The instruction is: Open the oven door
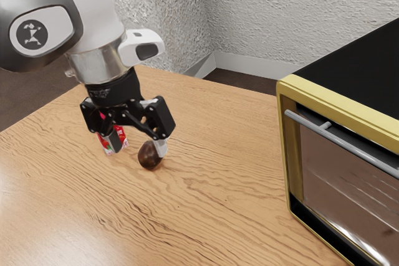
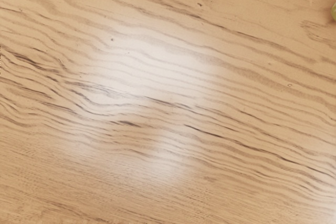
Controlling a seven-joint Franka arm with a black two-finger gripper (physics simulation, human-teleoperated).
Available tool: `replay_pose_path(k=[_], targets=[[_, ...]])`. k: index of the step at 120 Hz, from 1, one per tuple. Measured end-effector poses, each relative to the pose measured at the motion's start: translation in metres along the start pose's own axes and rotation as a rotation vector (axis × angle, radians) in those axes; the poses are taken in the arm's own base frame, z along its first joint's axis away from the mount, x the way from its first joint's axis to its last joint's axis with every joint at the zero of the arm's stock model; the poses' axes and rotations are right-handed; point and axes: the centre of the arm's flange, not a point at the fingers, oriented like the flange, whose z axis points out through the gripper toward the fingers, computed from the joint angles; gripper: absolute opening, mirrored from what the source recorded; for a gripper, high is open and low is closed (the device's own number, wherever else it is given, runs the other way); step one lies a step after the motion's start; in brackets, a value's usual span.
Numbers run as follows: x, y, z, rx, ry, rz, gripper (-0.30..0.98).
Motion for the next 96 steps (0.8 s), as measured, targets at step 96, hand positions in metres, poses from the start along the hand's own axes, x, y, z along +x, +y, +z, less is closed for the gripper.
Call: replay_pose_path(k=[96], targets=[[-0.163,0.049,-0.016,-0.507,0.353,-0.534,0.68]])
